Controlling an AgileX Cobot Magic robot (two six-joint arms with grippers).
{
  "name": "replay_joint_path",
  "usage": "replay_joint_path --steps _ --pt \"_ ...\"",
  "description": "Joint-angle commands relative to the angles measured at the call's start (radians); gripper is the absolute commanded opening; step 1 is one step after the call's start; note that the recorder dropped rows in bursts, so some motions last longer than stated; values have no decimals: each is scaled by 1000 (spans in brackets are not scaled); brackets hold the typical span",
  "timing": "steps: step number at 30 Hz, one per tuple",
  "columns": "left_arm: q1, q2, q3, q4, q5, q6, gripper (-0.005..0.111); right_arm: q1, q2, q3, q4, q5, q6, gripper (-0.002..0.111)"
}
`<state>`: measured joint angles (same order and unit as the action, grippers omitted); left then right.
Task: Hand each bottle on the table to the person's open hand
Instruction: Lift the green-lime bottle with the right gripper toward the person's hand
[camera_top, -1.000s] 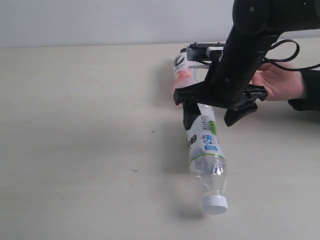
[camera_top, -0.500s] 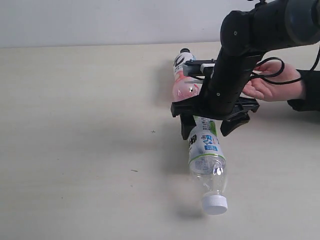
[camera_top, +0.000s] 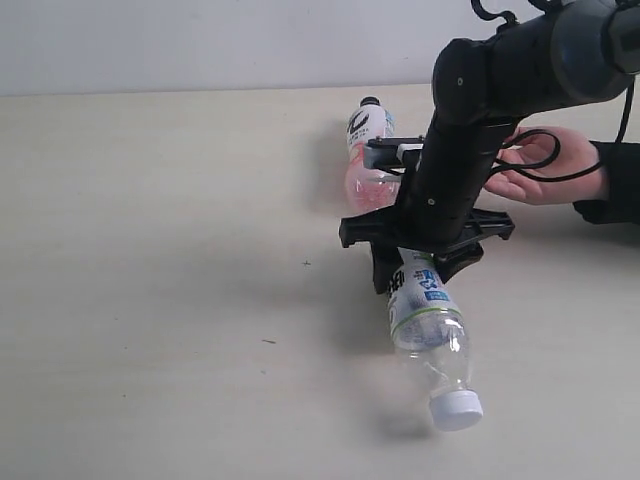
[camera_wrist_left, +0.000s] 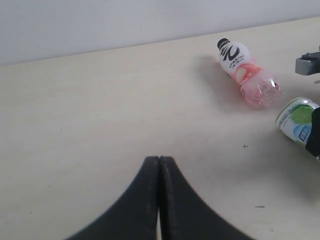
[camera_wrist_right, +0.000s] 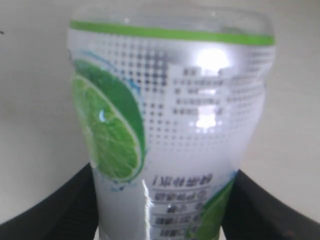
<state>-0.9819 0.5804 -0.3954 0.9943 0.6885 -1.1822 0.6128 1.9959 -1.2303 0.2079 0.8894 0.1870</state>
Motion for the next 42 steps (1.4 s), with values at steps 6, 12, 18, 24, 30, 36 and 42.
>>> replay_joint_path --steps 6,12,18,24,30,36,42 --pt "-5 -5 5 8 -5 0 0 3 -56 3 86 44 -84 0" --pt "-5 -5 5 8 -5 0 0 3 -216 3 92 135 -166 0" --pt "-5 -5 5 8 -5 0 0 -23 -394 -49 45 221 -211 0" --pt "-5 -5 5 8 -5 0 0 -141 -415 -180 -4 285 -187 0" --pt "-5 -5 5 8 -5 0 0 -262 -346 -234 -9 287 -187 0" --pt "-5 -5 5 8 -5 0 0 -331 -245 -234 -58 262 -187 0" --pt "-5 -5 5 8 -7 0 0 -333 -156 -234 -62 163 -172 0"
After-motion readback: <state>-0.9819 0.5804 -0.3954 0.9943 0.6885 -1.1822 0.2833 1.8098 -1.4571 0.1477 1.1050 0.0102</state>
